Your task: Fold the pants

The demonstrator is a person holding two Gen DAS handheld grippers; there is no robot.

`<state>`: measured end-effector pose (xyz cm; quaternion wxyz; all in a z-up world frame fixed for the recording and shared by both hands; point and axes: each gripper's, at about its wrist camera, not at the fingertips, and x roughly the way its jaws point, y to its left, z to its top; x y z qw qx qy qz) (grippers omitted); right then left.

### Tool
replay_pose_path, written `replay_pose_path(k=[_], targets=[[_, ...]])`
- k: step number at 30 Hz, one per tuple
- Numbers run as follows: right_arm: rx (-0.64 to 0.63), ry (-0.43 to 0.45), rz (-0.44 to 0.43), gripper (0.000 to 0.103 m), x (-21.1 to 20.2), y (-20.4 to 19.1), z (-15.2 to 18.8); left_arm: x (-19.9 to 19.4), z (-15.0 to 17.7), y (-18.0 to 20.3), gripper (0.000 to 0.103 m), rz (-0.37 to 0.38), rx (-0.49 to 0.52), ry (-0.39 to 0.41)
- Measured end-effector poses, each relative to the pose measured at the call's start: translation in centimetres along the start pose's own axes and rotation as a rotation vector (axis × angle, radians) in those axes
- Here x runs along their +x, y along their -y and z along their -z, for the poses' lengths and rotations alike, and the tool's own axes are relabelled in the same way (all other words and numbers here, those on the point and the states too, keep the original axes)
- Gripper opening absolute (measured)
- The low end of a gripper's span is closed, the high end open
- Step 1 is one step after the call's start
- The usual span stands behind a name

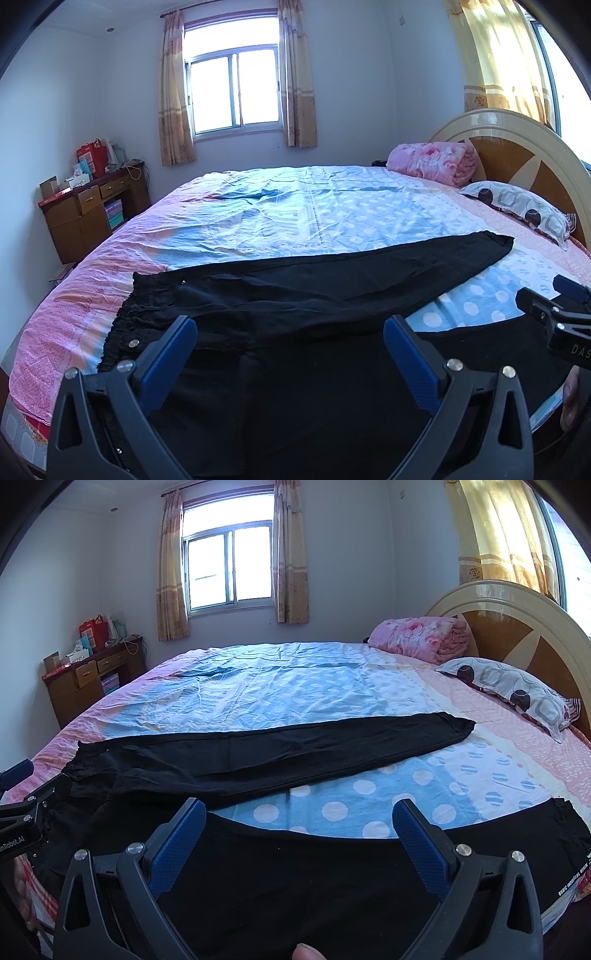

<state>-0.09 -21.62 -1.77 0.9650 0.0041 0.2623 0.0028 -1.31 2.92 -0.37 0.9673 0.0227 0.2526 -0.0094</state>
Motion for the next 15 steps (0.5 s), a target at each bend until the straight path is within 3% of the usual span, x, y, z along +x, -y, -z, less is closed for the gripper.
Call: replay_pose_path(k=[15], targets=[[-0.009,-0.025,-0.006,0.102,0.9,0.2,0.5,1.3,0.5,-0.4,0.103,0.010,0.013,-0.038]])
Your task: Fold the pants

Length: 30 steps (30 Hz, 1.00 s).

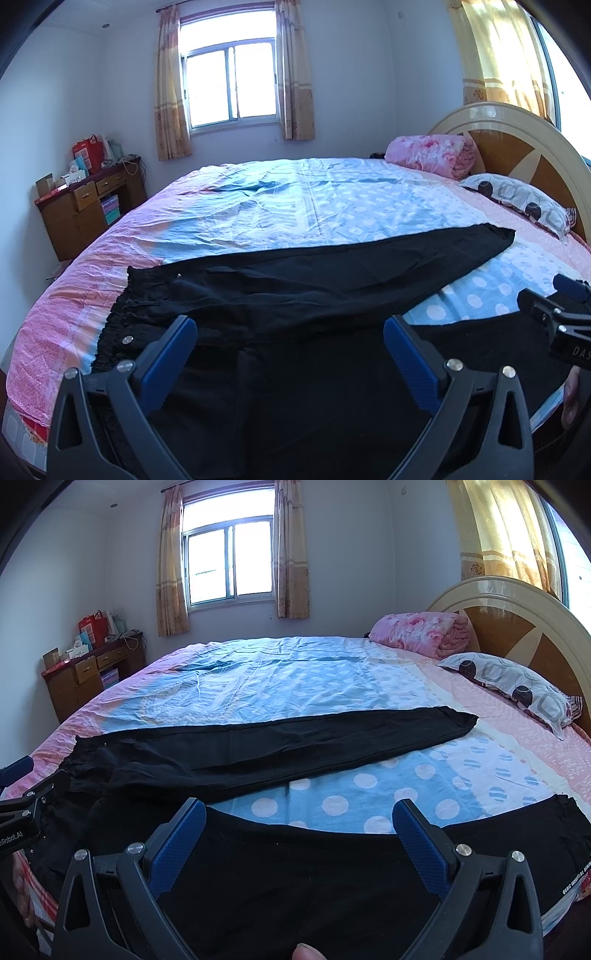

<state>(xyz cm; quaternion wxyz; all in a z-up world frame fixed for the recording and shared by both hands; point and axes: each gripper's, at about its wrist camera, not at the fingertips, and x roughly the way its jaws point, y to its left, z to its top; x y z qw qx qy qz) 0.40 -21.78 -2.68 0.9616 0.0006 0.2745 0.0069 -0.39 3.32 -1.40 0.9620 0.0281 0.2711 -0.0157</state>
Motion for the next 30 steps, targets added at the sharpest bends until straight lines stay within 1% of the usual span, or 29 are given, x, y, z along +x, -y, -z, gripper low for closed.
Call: replay_pose_path(k=[4,9,11,12,13,15,17,19,22,24,26,27,30], targets=[[-0.013,0.004,0.009,0.102,0.5,0.6,0.4,1.5,0.2,-2.1,0.103,-0.021,0.019,-0.036],[0.039,-0.035,-0.020,0.102,1.5,2.0,1.5,4.5,-1.8,-9.1,0.103,-0.125,0.000,-0.065],[0.052,-0.054,-0.022,0.102,2.0,2.6,1.9,6.2,-2.9,-11.9,0.103,-0.167,0.010,-0.068],[0.057,-0.060,-0.019,0.102,2.3,2.9,2.1,7.5,-3.7,-13.7,0.103,-0.196,0.019,-0.079],[0.065,-0.073,-0.013,0.102,2.7,3.3,2.1,8.5,-4.1,-14.8,0.103,-0.206,0.021,-0.093],[0.070,-0.096,0.001,0.102,3.3,3.9,2.0,11.7,-5.3,-17.9,0.103,-0.215,0.005,-0.145],[0.071,-0.113,0.035,0.102,4.1,4.6,1.6,14.8,-6.0,-20.4,0.101,-0.218,-0.015,-0.194],[0.077,-0.122,0.055,0.102,4.6,5.2,1.3,17.2,-6.2,-22.1,0.097,-0.224,-0.036,-0.230],[0.087,-0.133,0.072,0.102,5.2,5.9,0.7,21.3,-5.9,-24.1,0.091,-0.187,-0.090,-0.314],[0.083,-0.146,0.074,0.102,5.6,6.0,0.4,23.6,-5.0,-24.6,0.070,-0.153,-0.119,-0.377],[0.084,-0.169,0.058,0.102,6.4,6.7,0.1,24.9,-4.1,-24.6,0.061,-0.136,-0.134,-0.422],[0.086,-0.178,0.059,0.102,6.6,7.0,-0.1,25.3,-3.6,-24.7,0.061,-0.131,-0.138,-0.437],[0.061,-0.206,0.061,0.102,7.6,8.5,-1.3,25.3,-2.9,-24.8,0.060,-0.106,-0.149,-0.422]])
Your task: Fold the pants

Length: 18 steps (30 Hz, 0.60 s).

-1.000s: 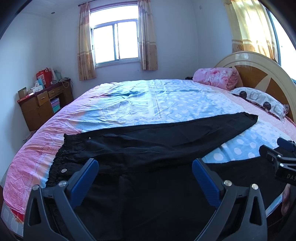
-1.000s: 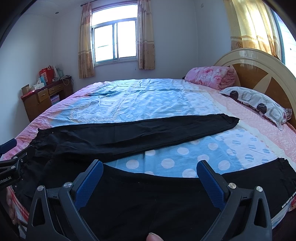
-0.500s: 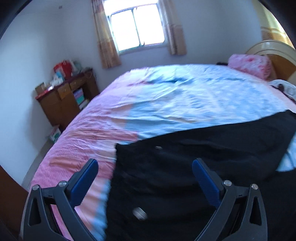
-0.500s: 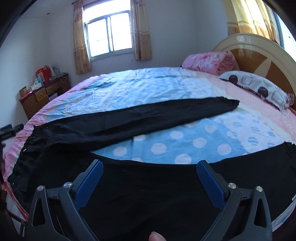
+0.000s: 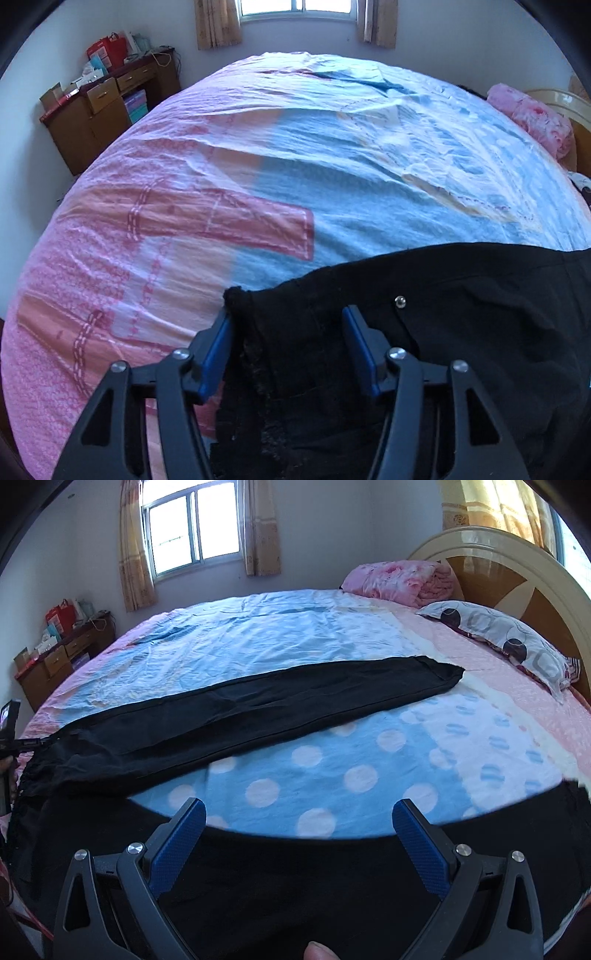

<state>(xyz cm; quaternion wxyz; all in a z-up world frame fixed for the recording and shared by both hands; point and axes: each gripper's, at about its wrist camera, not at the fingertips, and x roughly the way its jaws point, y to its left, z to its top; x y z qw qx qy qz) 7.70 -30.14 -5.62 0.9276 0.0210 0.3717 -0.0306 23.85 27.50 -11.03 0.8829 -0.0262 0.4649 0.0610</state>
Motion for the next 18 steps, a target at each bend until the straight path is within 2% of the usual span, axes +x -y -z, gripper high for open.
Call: replay_pose_path(k=[2,4,5,6,8,10,12,14,18], targets=[[0.002,-0.018,-0.023,0.101,0.7,1.7,-1.7,0.2,0.3,0.0,0.059,0.009,0.015,-0.007],[0.020,-0.033,-0.016,0.087,1.6,4.2,-3.8,0.3,0.5,-0.1,0.059,0.019,0.026,-0.008],[0.019,-0.042,-0.009,0.074,2.1,5.2,-4.8,0.4,0.4,-0.2,0.059,0.025,0.029,-0.017],[0.019,-0.056,0.003,0.069,2.7,6.3,-5.8,0.5,0.3,-0.1,0.059,0.026,0.038,-0.022],[0.044,-0.072,0.033,0.068,4.1,9.1,-8.0,0.7,-0.1,0.3,0.059,0.018,0.063,-0.038],[0.082,-0.101,0.011,0.066,5.6,11.6,-10.1,0.7,-0.2,0.4,0.059,0.016,0.071,-0.049],[0.144,-0.142,-0.008,0.055,7.9,14.2,-12.5,0.9,-0.5,0.3,0.060,0.021,0.067,-0.062],[0.170,-0.184,-0.016,0.054,10.2,15.9,-14.5,0.9,-0.6,0.3,0.060,0.020,0.080,-0.069],[0.188,-0.220,0.049,0.054,15.4,19.4,-18.8,1.1,-0.6,0.7,0.060,0.004,0.098,-0.067]])
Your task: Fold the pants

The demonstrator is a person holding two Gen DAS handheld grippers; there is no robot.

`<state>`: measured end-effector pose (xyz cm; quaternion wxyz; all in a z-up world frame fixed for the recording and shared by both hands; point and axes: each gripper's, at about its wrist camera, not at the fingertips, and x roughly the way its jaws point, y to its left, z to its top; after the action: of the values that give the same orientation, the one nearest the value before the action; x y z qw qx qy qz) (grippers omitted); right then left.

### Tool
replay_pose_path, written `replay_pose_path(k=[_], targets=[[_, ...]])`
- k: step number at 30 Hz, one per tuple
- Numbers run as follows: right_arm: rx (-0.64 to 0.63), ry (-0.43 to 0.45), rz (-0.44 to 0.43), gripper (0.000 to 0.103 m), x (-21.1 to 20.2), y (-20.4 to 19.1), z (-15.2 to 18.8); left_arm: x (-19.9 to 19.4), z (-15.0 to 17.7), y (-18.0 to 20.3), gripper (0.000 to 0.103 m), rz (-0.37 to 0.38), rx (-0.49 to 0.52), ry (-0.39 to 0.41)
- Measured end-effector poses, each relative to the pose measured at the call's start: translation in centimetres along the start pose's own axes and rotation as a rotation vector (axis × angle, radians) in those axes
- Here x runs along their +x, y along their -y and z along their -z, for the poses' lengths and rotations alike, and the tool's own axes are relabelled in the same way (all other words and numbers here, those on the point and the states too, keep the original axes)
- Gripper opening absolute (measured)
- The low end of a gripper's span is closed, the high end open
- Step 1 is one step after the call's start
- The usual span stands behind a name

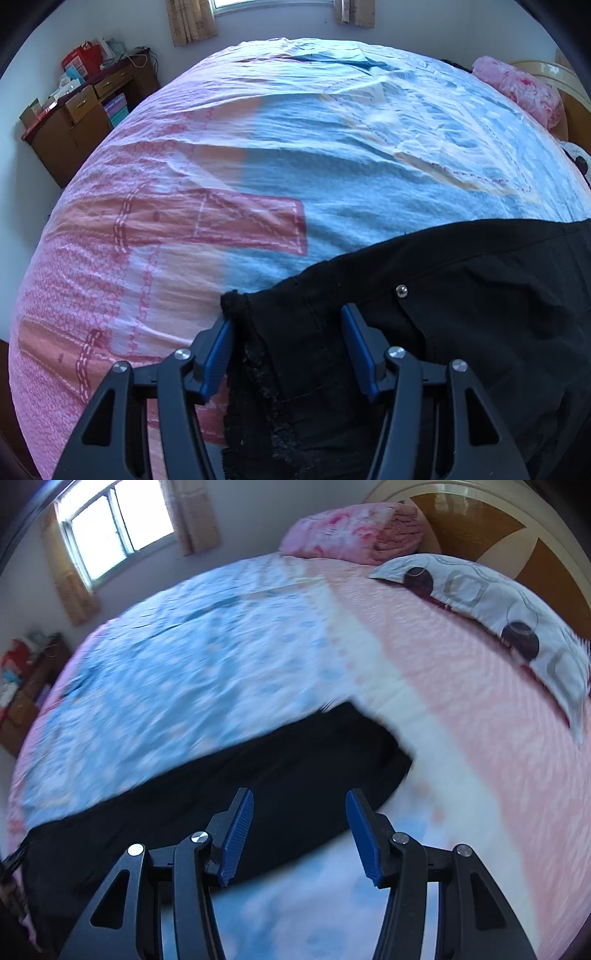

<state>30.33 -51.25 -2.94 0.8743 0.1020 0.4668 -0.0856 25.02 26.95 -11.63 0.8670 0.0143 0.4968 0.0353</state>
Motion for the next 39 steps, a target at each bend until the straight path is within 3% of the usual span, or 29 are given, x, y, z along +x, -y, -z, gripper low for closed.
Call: replay_pose_path(k=[6,14,15,17,20,21,25,29,35,39], targets=[[0.027,-0.074,0.013,0.054,6.4,2.5,-5.1,0.3,0.0,0.1,0.060,-0.003,0.001,0.010],[-0.030,-0.194,-0.047,0.053,12.3,2.5,-6.3,0.8,-0.4,0.6,0.060,-0.016,0.018,0.023],[-0.060,-0.179,-0.028,0.039,12.3,2.2,-6.3,0.8,-0.4,0.6,0.060,-0.018,0.018,0.025],[-0.052,-0.169,-0.063,0.022,12.0,2.4,-6.3,0.8,-0.4,0.9,0.057,-0.025,0.032,0.033],[-0.079,-0.151,-0.061,0.014,11.0,2.1,-6.0,0.4,-0.4,1.8,0.037,-0.016,0.074,0.044],[-0.090,-0.136,-0.054,0.013,10.3,1.9,-5.9,0.3,-0.4,2.1,0.030,-0.015,0.085,0.045],[-0.095,-0.021,-0.085,0.013,4.9,1.9,-5.5,-1.1,-0.3,2.3,0.025,-0.004,0.087,0.060],[-0.089,0.094,-0.151,0.013,-2.6,2.8,-3.7,-6.1,0.5,1.3,0.025,0.059,0.062,0.186],[-0.100,0.233,-0.220,0.013,-13.8,5.6,3.1,-13.0,4.3,0.2,0.025,0.151,0.076,0.357],[-0.083,0.261,-0.233,0.013,-18.3,8.3,9.3,-14.4,7.9,-0.7,0.025,0.193,0.068,0.388]])
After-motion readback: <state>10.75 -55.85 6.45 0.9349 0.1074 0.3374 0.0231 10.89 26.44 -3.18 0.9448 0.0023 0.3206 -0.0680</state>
